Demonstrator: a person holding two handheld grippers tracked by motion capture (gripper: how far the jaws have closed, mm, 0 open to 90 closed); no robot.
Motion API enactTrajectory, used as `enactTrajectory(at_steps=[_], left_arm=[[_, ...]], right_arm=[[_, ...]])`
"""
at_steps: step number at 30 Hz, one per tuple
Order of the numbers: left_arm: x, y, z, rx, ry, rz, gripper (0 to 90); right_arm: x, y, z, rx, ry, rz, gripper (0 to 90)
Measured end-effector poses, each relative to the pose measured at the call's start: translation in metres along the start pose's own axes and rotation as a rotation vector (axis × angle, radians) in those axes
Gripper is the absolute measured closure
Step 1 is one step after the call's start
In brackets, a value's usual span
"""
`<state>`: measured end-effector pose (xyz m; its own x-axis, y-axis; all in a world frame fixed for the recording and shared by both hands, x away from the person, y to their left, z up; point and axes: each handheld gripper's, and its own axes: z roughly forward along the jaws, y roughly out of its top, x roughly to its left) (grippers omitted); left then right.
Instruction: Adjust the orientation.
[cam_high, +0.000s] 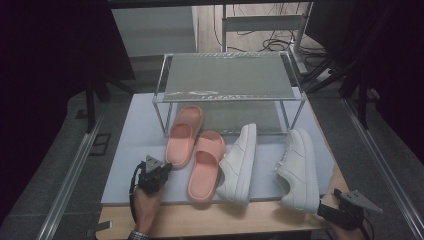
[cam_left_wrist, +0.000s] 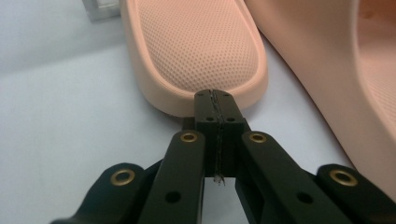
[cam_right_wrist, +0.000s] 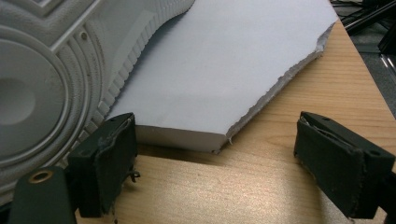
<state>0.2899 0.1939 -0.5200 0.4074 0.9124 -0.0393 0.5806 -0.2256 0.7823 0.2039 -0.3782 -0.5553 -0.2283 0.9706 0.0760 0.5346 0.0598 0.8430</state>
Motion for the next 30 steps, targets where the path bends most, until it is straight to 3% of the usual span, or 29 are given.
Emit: enactTrajectory(at_steps=[13,20,30], left_arm=[[-0.010,0.014,0.009,-0.017,-0.004,0.023,89.7],[-0.023,0.019,0.008,0.001,-0.028,0.057,89.7],[-0.022,0.032,0.024,0.035,-0.016,0.058,89.7]], right_arm=[[0.000,0.000,0.000,0.000,0.000,-0.001,13.3],[0.000,0.000,0.000,0.001,0.000,-0.001,13.3],[0.000,0.000,0.000,0.001,0.000,-0.003,13.3]])
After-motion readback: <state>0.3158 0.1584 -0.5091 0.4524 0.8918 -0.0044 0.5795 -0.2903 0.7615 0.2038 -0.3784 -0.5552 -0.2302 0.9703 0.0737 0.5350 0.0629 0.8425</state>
